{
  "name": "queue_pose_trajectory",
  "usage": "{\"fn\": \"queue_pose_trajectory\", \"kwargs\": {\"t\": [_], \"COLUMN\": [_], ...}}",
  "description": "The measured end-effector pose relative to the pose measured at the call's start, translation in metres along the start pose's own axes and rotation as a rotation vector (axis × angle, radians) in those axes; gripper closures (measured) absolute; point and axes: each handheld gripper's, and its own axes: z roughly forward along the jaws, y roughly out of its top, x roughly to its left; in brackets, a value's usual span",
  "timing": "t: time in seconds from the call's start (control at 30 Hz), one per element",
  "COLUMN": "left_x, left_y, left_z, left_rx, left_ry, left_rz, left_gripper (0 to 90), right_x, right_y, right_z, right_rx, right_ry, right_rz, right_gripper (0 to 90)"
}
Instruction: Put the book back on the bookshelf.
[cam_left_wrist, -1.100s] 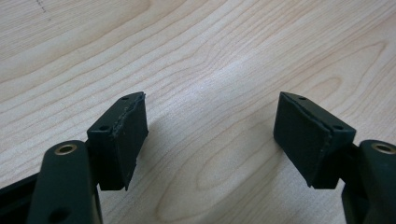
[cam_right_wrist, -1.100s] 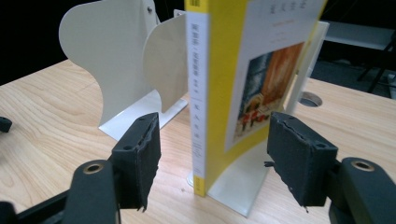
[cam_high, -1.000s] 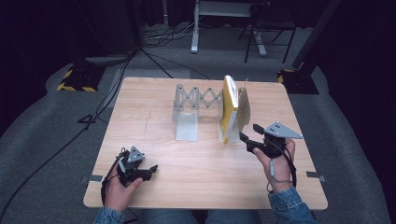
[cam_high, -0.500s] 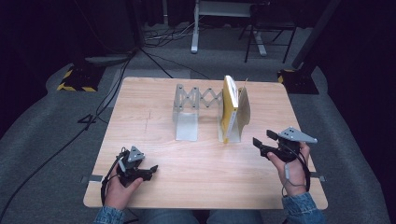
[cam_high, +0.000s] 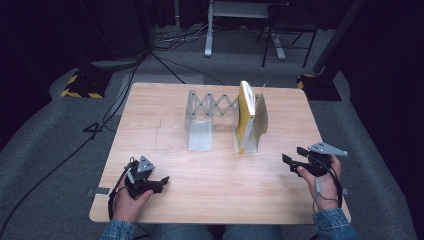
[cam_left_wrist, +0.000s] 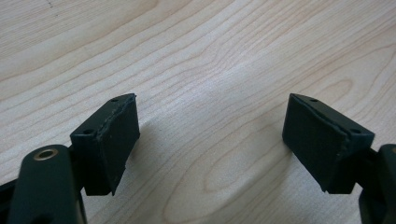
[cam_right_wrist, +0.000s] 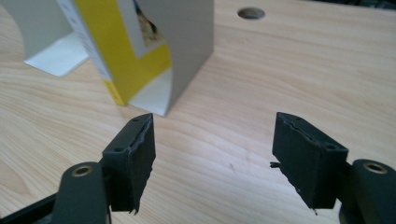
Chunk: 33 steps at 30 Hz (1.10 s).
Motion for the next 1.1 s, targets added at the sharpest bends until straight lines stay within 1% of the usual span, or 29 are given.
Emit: {"fn": "queue_pose_trajectory", "kwargs": {"t": [0.1, 0.23, 0.37, 0.47, 0.5, 0.67, 0.77, 0.9, 0.97, 1.03, 1.1], "left_x": [0.000, 0.000, 0.000, 0.000, 0.000, 0.000, 0.000, 0.000, 0.000, 0.000, 0.000], "left_y": [0.000, 0.000, 0.000, 0.000, 0.000, 0.000, 0.000, 0.000, 0.000, 0.000, 0.000], "left_z": [0.000, 0.000, 0.000, 0.000, 0.000, 0.000, 0.000, 0.000, 0.000, 0.000, 0.000], "left_rx": [-0.001, -0.001, -0.002, -0.002, -0.002, -0.002, -0.002, -0.002, -0.002, -0.002, -0.002], "left_ry": [0.002, 0.003, 0.004, 0.004, 0.004, 0.004, 0.004, 0.004, 0.004, 0.004, 0.004], "left_rz": [-0.001, -0.001, -0.003, -0.003, -0.003, -0.003, -0.003, -0.003, -0.003, -0.003, -0.003], "left_gripper": [19.1, 19.0, 18.8, 18.7, 18.7, 18.7, 18.7, 18.7, 18.7, 18.7, 18.7], "right_x": [-0.012, -0.023, -0.030, -0.033, -0.034, -0.038, -0.038, -0.037, -0.035, -0.033, -0.032], "right_y": [-0.009, -0.021, -0.032, -0.039, -0.041, -0.050, -0.054, -0.060, -0.061, -0.061, -0.061], "right_z": [0.002, 0.006, 0.009, 0.011, 0.011, 0.014, 0.017, 0.021, 0.022, 0.022, 0.022], "right_rx": [0.038, 0.071, 0.097, 0.101, 0.101, 0.118, 0.129, 0.146, 0.140, 0.140, 0.141], "right_ry": [-0.016, -0.033, -0.045, -0.054, -0.055, -0.061, -0.061, -0.063, -0.074, -0.075, -0.071], "right_rz": [0.021, 0.038, 0.044, 0.048, 0.041, 0.037, 0.025, 0.002, -0.014, -0.013, -0.022], "right_gripper": [30.4, 30.3, 29.7, 29.1, 28.8, 26.8, 26.0, 24.5, 24.1, 23.8, 23.0]}}
